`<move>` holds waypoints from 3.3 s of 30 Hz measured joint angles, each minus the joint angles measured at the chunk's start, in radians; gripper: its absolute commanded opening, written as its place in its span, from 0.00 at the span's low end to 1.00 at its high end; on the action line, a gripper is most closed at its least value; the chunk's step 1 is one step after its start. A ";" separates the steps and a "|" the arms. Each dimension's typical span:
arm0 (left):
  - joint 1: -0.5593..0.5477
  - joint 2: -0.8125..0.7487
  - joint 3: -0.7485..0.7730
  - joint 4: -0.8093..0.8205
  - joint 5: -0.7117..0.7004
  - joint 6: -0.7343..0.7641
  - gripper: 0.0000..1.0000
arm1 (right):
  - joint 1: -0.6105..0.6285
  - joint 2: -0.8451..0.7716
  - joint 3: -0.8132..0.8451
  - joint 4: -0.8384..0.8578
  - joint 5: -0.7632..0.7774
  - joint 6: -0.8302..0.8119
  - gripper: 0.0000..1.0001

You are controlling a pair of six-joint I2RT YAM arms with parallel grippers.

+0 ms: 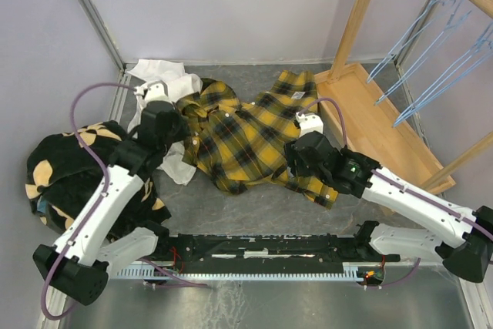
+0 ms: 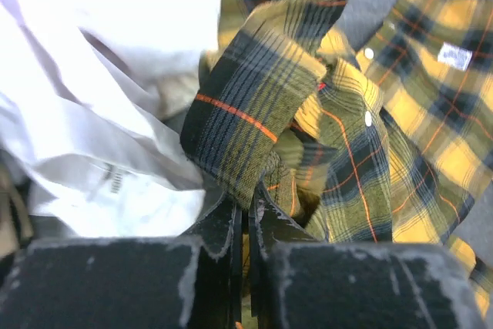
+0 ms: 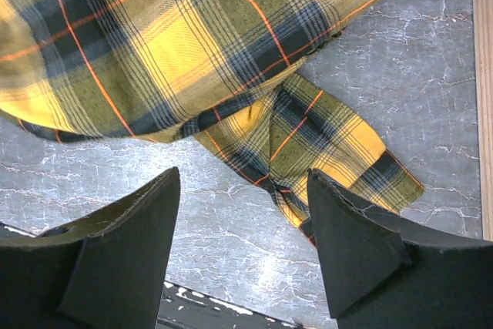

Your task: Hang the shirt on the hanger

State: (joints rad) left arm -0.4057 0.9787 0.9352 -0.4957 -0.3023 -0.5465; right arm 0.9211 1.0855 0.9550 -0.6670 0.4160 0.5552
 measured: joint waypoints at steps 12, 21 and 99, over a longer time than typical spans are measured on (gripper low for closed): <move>-0.011 0.243 0.761 -0.401 -0.292 0.340 0.03 | 0.000 -0.082 -0.010 0.000 0.003 -0.031 0.75; -0.016 0.430 1.283 -0.451 -0.331 0.590 0.03 | 0.000 -0.182 -0.010 -0.015 -0.005 -0.073 0.76; -0.277 0.026 0.882 -0.548 -0.042 0.697 0.03 | -0.176 0.801 0.903 0.549 -1.197 -0.462 0.00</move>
State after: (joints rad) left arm -0.6830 1.0050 1.8175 -1.0435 -0.3447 0.1509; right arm 0.7448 1.8862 1.8584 -0.1184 -0.7815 0.0929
